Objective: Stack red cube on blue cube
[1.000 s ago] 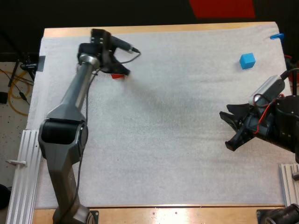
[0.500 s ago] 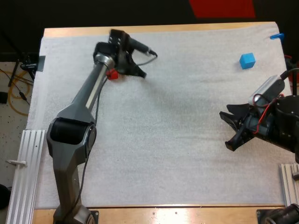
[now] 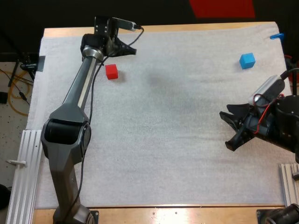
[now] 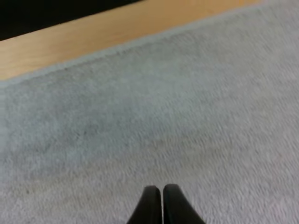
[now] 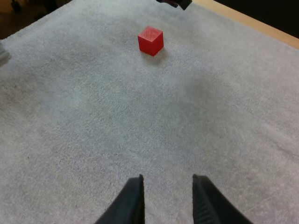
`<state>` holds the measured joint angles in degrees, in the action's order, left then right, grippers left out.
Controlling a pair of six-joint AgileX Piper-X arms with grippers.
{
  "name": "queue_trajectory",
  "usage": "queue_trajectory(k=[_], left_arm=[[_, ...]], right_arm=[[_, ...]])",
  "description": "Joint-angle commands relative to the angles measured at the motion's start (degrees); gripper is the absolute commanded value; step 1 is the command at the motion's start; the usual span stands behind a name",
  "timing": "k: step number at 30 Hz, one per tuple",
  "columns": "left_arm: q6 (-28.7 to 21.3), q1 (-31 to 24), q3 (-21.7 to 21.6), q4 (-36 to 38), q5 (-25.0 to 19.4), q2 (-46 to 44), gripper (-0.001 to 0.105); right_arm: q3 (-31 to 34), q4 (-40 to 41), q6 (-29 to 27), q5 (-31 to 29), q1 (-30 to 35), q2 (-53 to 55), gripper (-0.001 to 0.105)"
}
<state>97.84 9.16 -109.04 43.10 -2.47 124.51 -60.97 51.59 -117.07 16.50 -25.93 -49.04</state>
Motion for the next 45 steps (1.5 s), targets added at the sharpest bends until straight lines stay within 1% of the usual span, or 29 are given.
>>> queue_trajectory(k=[1,5,7,9,11,15,17,19,20,23,26,28,35,39,45], left_arm=[[1.7,0.2,-0.2,-0.9,-1.7,0.3,0.000],[6.1,-0.1,-0.2,-1.2,-1.7,1.7,0.000],[7.1,-0.4,-0.2,-1.7,-1.7,2.1,0.000],[7.1,-0.7,-0.2,-2.0,-1.7,2.3,0.000],[7.1,-0.7,-0.2,-2.2,-3.2,2.3,0.000],[7.1,-0.7,-0.2,-1.8,-4.1,2.3,0.000],[7.1,-0.7,-0.2,-0.9,-7.7,2.3,0.000],[7.1,-0.9,-0.2,-0.4,-8.5,2.5,0.000],[7.1,-1.1,-0.2,0.0,-7.5,2.7,0.000],[7.7,-1.2,-0.2,1.8,-7.4,3.2,0.000],[7.7,-1.4,-0.2,2.5,-5.7,3.5,0.000],[7.7,-1.6,-0.2,3.0,-5.8,3.7,0.000],[8.2,-1.8,-0.2,8.9,-3.8,6.1,0.000],[8.9,-1.7,-0.2,8.0,-3.1,6.1,0.000],[8.6,-1.7,-0.2,10.0,-2.9,6.1,0.000]], right_arm=[[-0.5,-0.4,-0.1,0.1,-0.1,0.1,0.026],[-0.5,-0.4,-0.1,0.1,-0.1,0.1,0.026],[-0.5,-0.4,0.0,0.1,-0.1,0.1,0.026],[-0.5,-0.4,0.2,0.1,-0.1,0.1,0.026],[-0.5,-0.4,0.1,0.1,-0.1,0.1,0.026],[-0.5,-0.4,0.1,0.1,-0.1,0.1,0.026],[-0.5,-0.4,0.2,0.1,-0.1,0.1,0.026],[-0.5,-0.4,0.2,0.1,-0.1,0.1,0.026],[-0.5,-0.4,0.2,0.1,-0.1,0.1,0.026],[-0.5,-0.4,0.2,0.1,-0.1,0.1,0.026],[-0.5,-0.4,0.2,0.1,-0.1,0.1,0.026],[-0.5,-0.4,0.2,0.1,-0.1,0.1,0.026],[-0.5,-0.4,0.2,0.1,-0.1,0.1,0.026],[-0.5,-0.4,0.2,0.1,-0.1,0.1,0.026],[-0.5,-0.4,0.2,0.1,-0.1,0.1,0.026]])
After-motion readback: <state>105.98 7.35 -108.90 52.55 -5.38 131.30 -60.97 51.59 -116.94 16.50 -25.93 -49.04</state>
